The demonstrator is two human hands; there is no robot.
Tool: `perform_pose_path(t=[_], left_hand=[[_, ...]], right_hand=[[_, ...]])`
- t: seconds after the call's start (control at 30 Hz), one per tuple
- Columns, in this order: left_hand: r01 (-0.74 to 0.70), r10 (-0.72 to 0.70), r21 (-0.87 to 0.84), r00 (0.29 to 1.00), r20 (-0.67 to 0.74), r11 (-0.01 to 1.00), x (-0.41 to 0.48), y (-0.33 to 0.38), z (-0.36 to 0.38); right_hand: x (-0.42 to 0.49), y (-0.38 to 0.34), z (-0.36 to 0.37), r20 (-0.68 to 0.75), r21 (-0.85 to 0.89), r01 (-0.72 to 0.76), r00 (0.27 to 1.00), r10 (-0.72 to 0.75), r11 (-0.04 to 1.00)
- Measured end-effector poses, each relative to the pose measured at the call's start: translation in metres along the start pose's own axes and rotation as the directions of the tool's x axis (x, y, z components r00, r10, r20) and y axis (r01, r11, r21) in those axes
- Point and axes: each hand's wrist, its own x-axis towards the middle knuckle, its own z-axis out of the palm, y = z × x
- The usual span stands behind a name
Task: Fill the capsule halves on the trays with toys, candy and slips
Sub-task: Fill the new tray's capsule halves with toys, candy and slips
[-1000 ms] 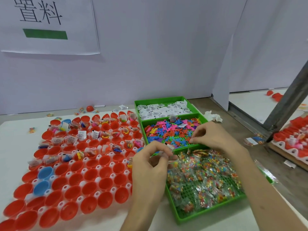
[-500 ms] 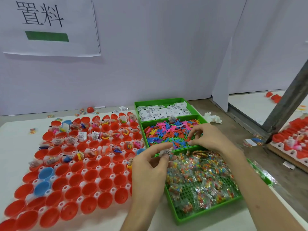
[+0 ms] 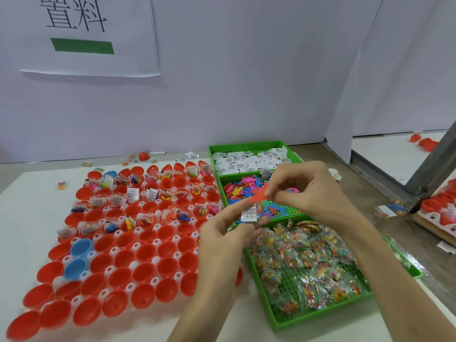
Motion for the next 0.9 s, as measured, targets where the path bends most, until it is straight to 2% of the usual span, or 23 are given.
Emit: perform_pose_path(t=[0.13, 0.23, 0.4, 0.53, 0.67, 0.9], left_hand=[[0.023, -0.022, -0.072, 0.999, 0.026, 0.997, 0.0, 0.001, 0.001], [0.013, -0.014, -0.084, 1.0, -0.015, 0.996, -0.001, -0.001, 0.003], [0.137, -0.147, -0.237, 0.989, -0.026, 0.962, 0.0, 0.0, 0.001], [0.151, -0.183, -0.348, 0.981, -0.061, 0.925, 0.002, 0.001, 0.0], [0.125, -0.173, -0.375, 0.98, -0.099, 0.919, 0.003, 0.0, -0.001], [0.103, -0.151, -0.354, 0.982, -0.11, 0.93, 0.006, -0.005, -0.003]], right_hand=[[-0.001, -0.002, 0.002, 0.067, 0.039, -0.036, 0.997, 0.034, 0.999], [-0.001, -0.004, 0.005, 0.079, 0.005, -0.07, 0.994, 0.069, 0.998], [-0.002, -0.014, 0.007, 0.085, 0.015, -0.051, 0.995, 0.05, 0.999], [-0.003, -0.019, 0.018, 0.173, -0.21, -0.011, 0.984, 0.049, 0.978], [-0.002, -0.017, 0.033, 0.209, -0.381, 0.026, 0.976, 0.059, 0.924], [-0.002, -0.015, 0.039, 0.233, -0.421, 0.028, 0.969, 0.078, 0.907]])
